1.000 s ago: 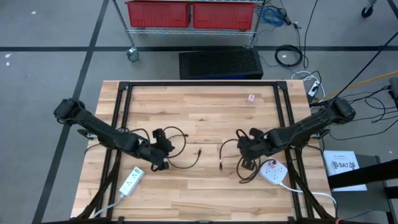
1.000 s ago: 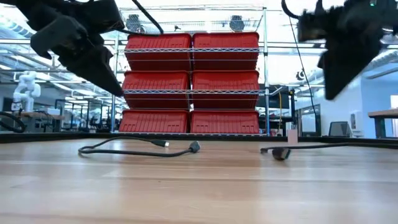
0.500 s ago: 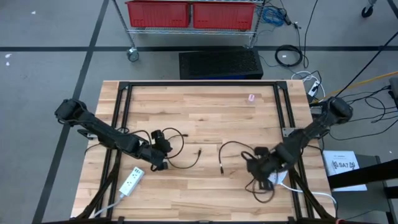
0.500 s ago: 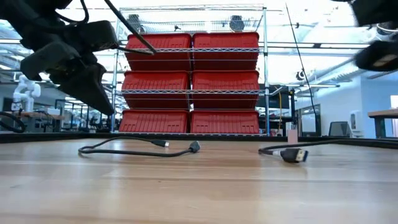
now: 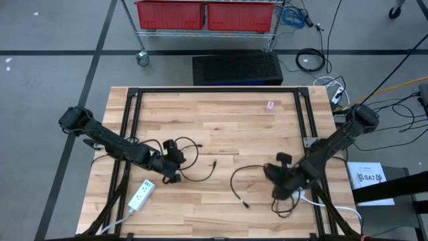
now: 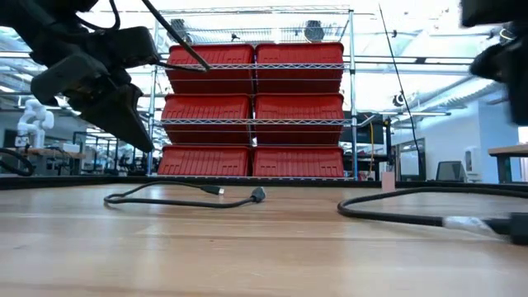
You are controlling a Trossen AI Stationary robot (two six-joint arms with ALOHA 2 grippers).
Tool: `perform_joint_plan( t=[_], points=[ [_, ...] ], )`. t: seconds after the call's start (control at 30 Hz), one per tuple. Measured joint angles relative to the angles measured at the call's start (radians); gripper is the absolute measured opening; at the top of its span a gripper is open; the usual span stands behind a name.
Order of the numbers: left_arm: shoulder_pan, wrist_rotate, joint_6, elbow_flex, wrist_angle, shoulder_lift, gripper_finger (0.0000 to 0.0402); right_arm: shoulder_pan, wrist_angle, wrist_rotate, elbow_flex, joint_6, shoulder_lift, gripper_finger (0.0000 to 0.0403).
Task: Insert USB
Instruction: Adjust the right black USB cable
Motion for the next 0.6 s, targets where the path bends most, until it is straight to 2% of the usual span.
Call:
perform_joint_plan(
  t=[0.17,0.4,0.6],
  points=[
    [0.005,-0.001,0.017,0.000,-0.001,0.000,0.0004,-0.143,-0.095,0.006,0.000,-0.010,0.000,0.0000],
    [0.005,-0.002,0.017,0.000,-0.001,0.000,0.0004,-0.278,-0.142,0.045,0.000,-0.192,0.000,0.0000],
    [0.005,-0.003,0.017,-0.024,0.022,0.000,0.0004,-0.355,-0.271,-0.079,0.000,-0.182,0.032,0.0000]
  ],
)
